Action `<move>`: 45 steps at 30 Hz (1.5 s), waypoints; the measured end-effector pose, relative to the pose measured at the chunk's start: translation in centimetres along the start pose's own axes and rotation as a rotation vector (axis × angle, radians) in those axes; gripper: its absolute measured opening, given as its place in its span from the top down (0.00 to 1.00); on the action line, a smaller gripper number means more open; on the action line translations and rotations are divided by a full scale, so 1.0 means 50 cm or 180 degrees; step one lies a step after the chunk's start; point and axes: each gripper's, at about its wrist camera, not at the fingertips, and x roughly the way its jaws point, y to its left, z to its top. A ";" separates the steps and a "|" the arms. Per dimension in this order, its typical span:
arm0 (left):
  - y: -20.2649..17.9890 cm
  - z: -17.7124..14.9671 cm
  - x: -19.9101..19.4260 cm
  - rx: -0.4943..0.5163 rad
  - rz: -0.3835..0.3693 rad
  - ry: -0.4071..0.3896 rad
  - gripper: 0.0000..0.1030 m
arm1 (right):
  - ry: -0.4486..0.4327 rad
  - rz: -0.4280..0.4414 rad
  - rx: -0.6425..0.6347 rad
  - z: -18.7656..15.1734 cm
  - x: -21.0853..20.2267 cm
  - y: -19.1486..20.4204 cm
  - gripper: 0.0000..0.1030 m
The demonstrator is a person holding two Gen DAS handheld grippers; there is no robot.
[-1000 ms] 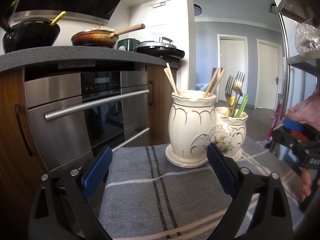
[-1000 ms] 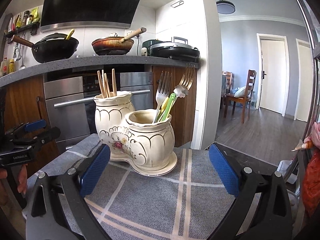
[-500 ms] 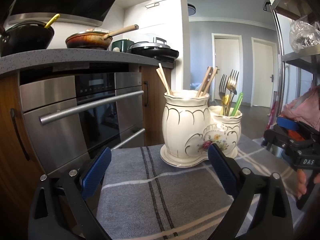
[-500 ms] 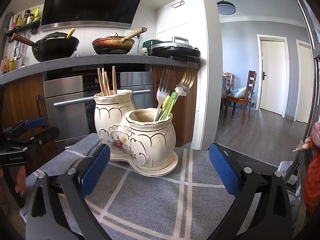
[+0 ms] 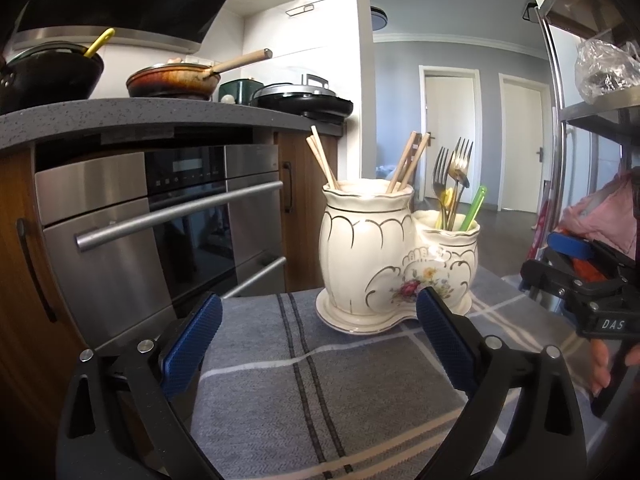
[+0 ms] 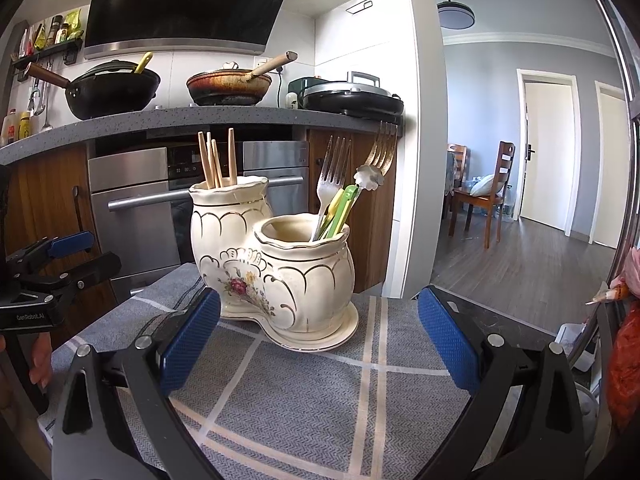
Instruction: Organize utensils
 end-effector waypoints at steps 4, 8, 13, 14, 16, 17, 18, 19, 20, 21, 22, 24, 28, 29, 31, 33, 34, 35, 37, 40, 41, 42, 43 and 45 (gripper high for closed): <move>-0.001 0.000 0.000 0.0006 -0.0005 0.0004 0.06 | 0.0002 0.0000 0.0000 0.000 0.000 0.000 0.05; -0.001 0.000 0.001 0.0003 -0.0007 0.0007 0.06 | 0.0002 -0.0001 -0.0001 0.000 0.000 0.000 0.05; -0.001 0.000 0.001 0.0003 -0.0002 0.0010 0.06 | 0.0002 0.0000 -0.0003 0.000 0.000 0.001 0.05; -0.001 -0.001 0.002 0.0000 -0.0001 0.0007 0.06 | 0.0003 0.0000 -0.0002 0.000 0.000 0.000 0.05; -0.002 -0.002 0.002 -0.0005 0.0003 0.0007 0.06 | 0.0004 -0.0001 -0.0003 0.000 0.000 0.000 0.05; -0.001 -0.002 0.002 -0.0003 0.0003 0.0008 0.06 | 0.0005 -0.0001 -0.0003 0.000 0.000 0.001 0.05; -0.002 -0.002 0.002 -0.0002 0.0003 0.0008 0.06 | 0.0003 0.0000 -0.0002 0.000 0.000 0.000 0.05; -0.001 -0.002 0.002 -0.0001 0.0002 0.0008 0.06 | 0.0004 0.0000 -0.0002 0.000 0.000 0.001 0.05; -0.002 -0.003 0.002 0.0000 0.0002 0.0008 0.06 | 0.0004 0.0000 -0.0002 0.000 0.000 0.001 0.05; -0.002 -0.002 0.002 -0.0001 0.0002 0.0007 0.06 | 0.0006 -0.0001 -0.0002 0.000 0.001 0.001 0.05; -0.001 -0.002 0.002 -0.0002 0.0000 0.0009 0.06 | 0.0005 0.0000 -0.0002 0.000 0.000 0.000 0.05; -0.002 -0.002 0.002 -0.0002 0.0003 0.0010 0.06 | 0.0007 0.0000 -0.0004 0.000 0.001 0.001 0.05; -0.002 -0.002 0.002 0.0001 0.0003 0.0011 0.06 | 0.0014 -0.0001 -0.0005 0.000 0.001 0.000 0.05; -0.002 -0.002 0.002 0.0002 0.0003 0.0010 0.06 | 0.0012 -0.0001 -0.0004 0.000 0.001 0.000 0.05; -0.002 -0.002 0.002 -0.0002 0.0003 0.0010 0.06 | 0.0012 0.0000 -0.0003 0.000 0.001 0.000 0.05; -0.003 -0.002 0.003 -0.0002 0.0003 0.0015 0.06 | 0.0019 0.0000 -0.0004 0.000 0.002 0.000 0.05; -0.002 -0.001 0.003 -0.0001 0.0004 0.0013 0.06 | 0.0014 -0.0001 -0.0005 0.001 0.001 0.000 0.05; -0.003 -0.002 0.002 -0.0002 0.0007 0.0014 0.06 | 0.0013 -0.0002 -0.0004 0.000 0.001 0.000 0.05; -0.002 -0.001 0.003 0.0000 0.0005 0.0015 0.06 | 0.0013 0.0001 -0.0005 0.001 0.001 0.000 0.05; -0.003 -0.001 0.003 0.0000 0.0003 0.0016 0.06 | 0.0018 0.0001 -0.0002 -0.003 0.002 -0.001 0.05; -0.002 -0.002 0.003 0.0001 0.0002 0.0016 0.06 | 0.0017 0.0001 -0.0002 -0.003 0.002 -0.001 0.05; -0.002 -0.001 0.004 0.0003 0.0000 0.0015 0.06 | 0.0017 0.0001 -0.0003 -0.003 0.002 -0.001 0.05; -0.002 -0.002 0.004 0.0005 -0.0002 0.0016 0.06 | 0.0018 0.0001 -0.0004 -0.002 0.002 -0.001 0.05; -0.003 -0.005 0.005 0.0011 -0.0005 0.0020 0.06 | 0.0022 0.0001 -0.0004 -0.003 0.002 -0.001 0.05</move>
